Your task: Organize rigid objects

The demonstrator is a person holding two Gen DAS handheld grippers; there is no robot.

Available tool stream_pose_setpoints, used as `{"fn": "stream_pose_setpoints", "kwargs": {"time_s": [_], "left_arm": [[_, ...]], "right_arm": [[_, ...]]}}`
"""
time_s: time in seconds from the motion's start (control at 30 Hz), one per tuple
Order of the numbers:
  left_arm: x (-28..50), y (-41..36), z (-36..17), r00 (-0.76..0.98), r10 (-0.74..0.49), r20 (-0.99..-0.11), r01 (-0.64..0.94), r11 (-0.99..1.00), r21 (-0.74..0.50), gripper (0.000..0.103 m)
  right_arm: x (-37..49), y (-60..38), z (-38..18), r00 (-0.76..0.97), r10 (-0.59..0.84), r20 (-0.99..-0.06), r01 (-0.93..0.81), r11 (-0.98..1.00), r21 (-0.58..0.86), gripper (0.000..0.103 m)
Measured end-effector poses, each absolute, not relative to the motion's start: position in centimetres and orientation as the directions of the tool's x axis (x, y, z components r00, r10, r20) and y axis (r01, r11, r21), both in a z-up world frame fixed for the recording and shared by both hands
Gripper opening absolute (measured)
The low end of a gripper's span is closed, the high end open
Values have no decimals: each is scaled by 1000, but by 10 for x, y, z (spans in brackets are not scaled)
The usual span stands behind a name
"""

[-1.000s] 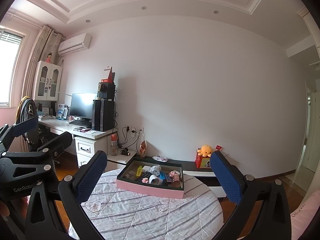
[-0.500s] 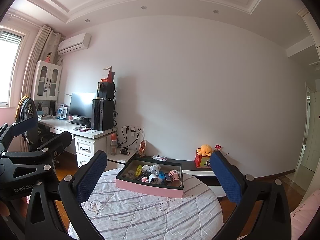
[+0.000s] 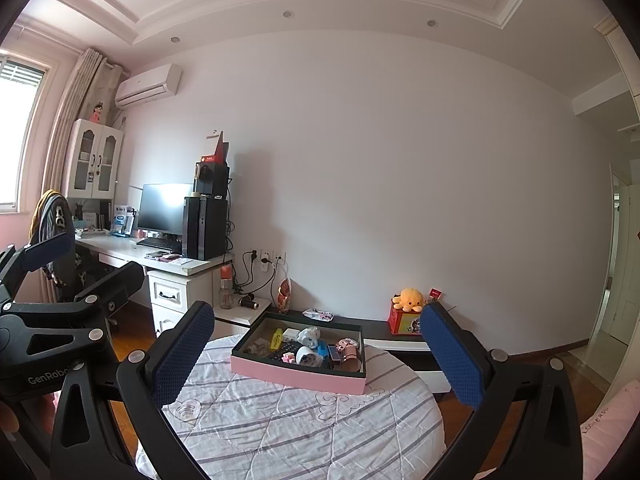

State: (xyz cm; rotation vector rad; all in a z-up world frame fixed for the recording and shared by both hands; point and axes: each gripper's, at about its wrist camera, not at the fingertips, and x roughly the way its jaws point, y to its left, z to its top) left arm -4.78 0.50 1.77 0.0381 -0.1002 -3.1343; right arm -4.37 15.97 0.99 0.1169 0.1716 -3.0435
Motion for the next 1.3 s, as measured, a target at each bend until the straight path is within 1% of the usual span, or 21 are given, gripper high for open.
{"fn": "stream_pose_setpoints", "kwargs": {"time_s": [1.3], "left_arm": [[-46, 3, 14, -1000, -7, -26, 5, -998, 67, 103]], "right_arm": [[-45, 159, 8, -994, -76, -84, 85, -990, -116, 103]]}}
